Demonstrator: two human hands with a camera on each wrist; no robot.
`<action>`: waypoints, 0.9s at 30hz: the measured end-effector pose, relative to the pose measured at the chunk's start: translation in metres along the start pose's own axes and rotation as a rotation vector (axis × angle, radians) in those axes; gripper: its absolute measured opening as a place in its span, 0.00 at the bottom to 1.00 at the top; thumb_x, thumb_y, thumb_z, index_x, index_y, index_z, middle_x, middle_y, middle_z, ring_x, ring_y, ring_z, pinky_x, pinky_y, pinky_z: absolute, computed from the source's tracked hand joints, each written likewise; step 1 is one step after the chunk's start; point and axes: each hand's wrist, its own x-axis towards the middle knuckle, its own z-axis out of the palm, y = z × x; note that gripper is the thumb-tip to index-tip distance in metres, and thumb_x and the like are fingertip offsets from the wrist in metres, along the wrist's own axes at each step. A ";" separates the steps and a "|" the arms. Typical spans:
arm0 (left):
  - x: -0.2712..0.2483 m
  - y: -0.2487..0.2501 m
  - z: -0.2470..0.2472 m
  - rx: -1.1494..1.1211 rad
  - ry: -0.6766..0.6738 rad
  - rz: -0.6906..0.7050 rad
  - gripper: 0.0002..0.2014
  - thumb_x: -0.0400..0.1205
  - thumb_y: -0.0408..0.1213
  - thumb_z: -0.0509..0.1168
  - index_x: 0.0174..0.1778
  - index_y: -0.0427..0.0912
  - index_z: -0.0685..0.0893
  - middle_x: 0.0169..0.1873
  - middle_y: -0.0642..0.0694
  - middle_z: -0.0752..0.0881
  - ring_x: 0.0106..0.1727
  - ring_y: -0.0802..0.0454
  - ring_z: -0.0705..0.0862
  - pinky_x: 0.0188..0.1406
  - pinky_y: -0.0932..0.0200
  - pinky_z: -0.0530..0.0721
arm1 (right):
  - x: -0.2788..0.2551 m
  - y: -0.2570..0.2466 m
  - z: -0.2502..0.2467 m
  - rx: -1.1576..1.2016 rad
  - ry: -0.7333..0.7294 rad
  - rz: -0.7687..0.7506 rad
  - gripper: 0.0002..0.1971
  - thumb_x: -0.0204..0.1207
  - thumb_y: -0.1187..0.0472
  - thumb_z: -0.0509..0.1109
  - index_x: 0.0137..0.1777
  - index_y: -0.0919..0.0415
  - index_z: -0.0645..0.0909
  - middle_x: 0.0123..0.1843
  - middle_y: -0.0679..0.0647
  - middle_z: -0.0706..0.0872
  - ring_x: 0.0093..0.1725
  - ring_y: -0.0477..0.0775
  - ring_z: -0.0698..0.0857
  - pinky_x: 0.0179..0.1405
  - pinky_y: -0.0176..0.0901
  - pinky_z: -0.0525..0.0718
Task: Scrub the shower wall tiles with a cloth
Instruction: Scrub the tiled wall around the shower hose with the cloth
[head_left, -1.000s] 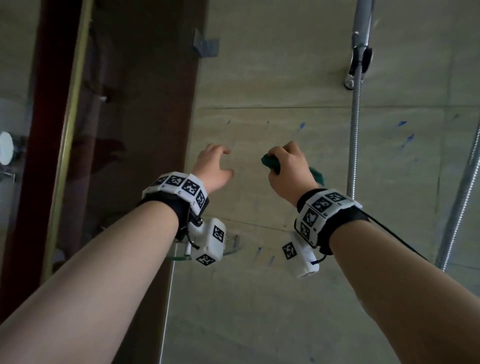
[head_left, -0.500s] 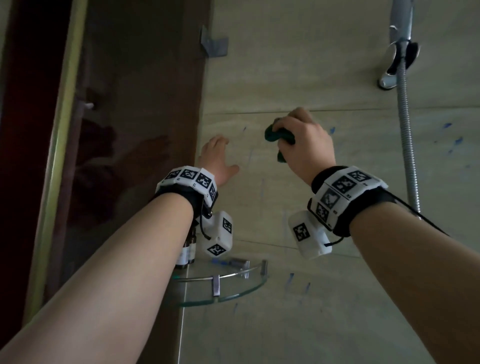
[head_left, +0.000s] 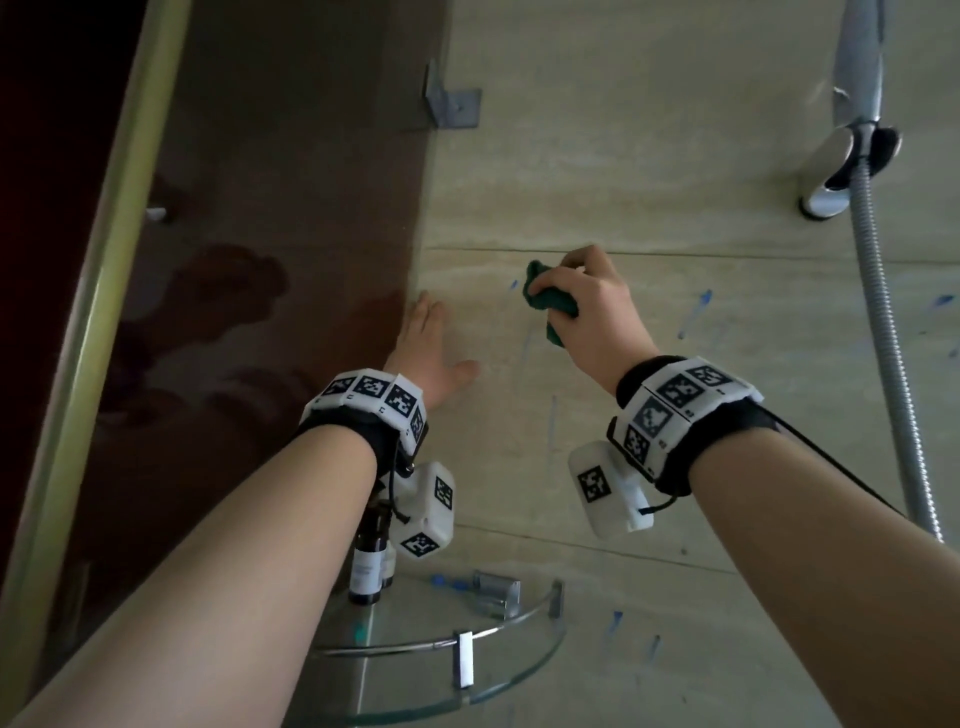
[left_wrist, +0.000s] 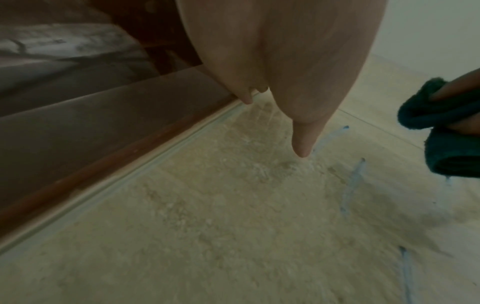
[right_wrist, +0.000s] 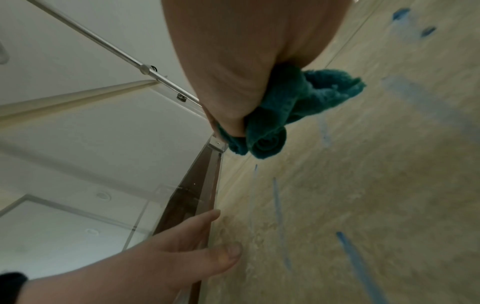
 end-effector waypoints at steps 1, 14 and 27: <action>0.001 0.000 -0.001 -0.006 -0.005 0.008 0.45 0.82 0.46 0.67 0.84 0.35 0.45 0.84 0.42 0.39 0.85 0.49 0.40 0.80 0.58 0.43 | 0.004 0.002 0.001 -0.019 -0.019 0.002 0.13 0.77 0.76 0.67 0.59 0.68 0.83 0.60 0.65 0.73 0.52 0.60 0.74 0.46 0.27 0.65; 0.014 -0.005 0.002 0.019 -0.092 0.096 0.57 0.75 0.55 0.72 0.83 0.36 0.37 0.82 0.39 0.32 0.84 0.43 0.35 0.82 0.53 0.42 | 0.048 -0.005 0.001 -0.277 -0.048 0.080 0.15 0.81 0.69 0.64 0.67 0.65 0.76 0.60 0.65 0.81 0.59 0.65 0.77 0.52 0.51 0.76; 0.019 -0.011 0.008 0.097 -0.092 0.112 0.65 0.69 0.61 0.75 0.83 0.38 0.33 0.82 0.41 0.30 0.83 0.44 0.32 0.81 0.53 0.39 | 0.068 -0.005 0.020 -0.557 -0.177 -0.040 0.13 0.82 0.64 0.62 0.61 0.64 0.84 0.57 0.62 0.80 0.58 0.65 0.78 0.43 0.50 0.75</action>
